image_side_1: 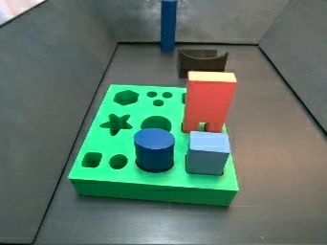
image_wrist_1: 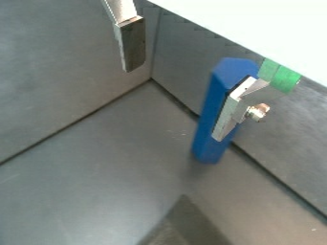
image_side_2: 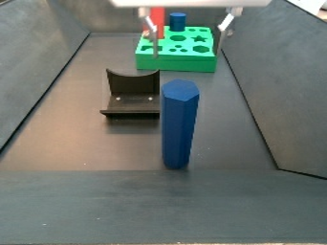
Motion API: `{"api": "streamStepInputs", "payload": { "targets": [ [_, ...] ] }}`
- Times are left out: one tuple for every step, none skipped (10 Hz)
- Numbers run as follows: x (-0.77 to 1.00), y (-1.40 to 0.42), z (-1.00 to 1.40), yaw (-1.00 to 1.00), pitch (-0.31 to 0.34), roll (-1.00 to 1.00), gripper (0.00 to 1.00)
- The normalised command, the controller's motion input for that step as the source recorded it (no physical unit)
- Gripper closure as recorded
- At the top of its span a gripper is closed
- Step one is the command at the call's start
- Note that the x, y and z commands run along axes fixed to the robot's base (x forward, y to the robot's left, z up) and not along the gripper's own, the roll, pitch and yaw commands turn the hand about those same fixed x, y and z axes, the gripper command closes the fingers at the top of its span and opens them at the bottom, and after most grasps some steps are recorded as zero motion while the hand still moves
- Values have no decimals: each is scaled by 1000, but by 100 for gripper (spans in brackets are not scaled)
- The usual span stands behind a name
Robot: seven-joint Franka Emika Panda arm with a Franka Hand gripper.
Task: Pick up the hexagon object. Move up. Move to above the board. Insert the hexagon object.
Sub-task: Pick up the hexagon object.
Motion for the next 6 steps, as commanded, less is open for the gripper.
{"api": "streamStepInputs", "payload": {
  "targets": [
    [334, 537, -86, 20, 7, -309, 0],
    [203, 500, -86, 0, 34, -226, 0],
    [103, 446, -114, 14, 64, -100, 0],
    [137, 429, -129, 71, 41, -146, 0],
    [106, 469, -209, 126, 0, -190, 0],
    [0, 471, -371, 146, 0, -137, 0]
  ]
}}
